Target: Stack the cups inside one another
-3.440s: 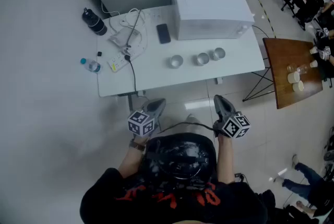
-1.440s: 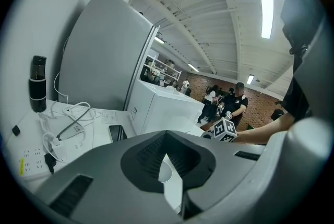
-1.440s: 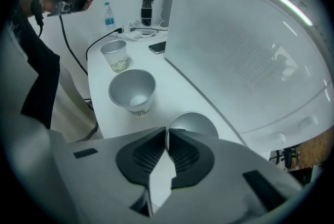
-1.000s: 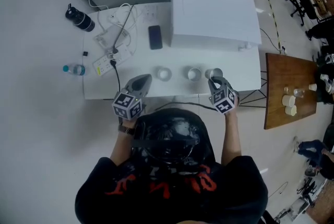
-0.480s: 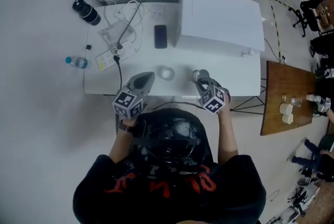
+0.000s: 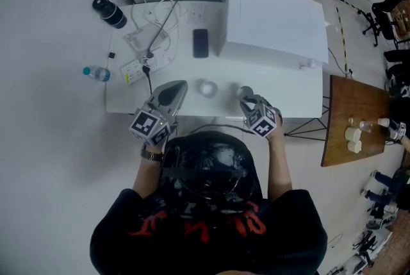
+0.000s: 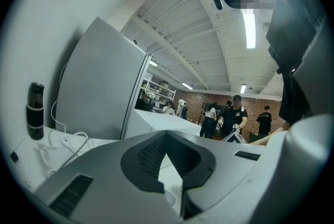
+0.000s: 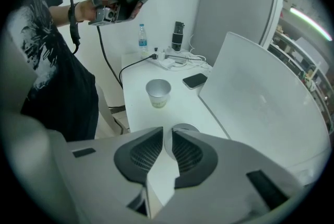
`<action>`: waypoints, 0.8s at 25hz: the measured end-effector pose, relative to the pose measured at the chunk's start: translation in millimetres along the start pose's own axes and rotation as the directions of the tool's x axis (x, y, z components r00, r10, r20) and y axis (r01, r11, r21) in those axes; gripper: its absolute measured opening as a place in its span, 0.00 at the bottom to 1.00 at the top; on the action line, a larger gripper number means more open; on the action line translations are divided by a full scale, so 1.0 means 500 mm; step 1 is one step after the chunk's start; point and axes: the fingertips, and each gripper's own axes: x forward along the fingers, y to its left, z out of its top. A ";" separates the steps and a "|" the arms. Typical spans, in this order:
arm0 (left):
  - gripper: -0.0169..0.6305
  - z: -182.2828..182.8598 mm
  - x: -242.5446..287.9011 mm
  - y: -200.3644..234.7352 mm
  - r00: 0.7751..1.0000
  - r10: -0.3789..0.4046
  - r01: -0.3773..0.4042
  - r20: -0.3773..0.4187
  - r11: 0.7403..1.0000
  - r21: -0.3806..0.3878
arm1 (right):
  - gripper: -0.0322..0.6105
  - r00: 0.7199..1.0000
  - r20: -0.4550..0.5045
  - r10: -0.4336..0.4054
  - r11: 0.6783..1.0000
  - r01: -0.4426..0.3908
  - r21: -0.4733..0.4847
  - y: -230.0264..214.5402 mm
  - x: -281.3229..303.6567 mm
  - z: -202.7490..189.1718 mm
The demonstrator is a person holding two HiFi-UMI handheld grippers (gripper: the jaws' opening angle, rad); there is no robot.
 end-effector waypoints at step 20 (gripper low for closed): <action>0.03 0.146 -0.017 0.020 0.993 0.091 -0.098 0.072 0.990 0.099 | 0.10 0.996 0.027 -0.091 0.995 0.089 0.054 0.003 0.005 0.016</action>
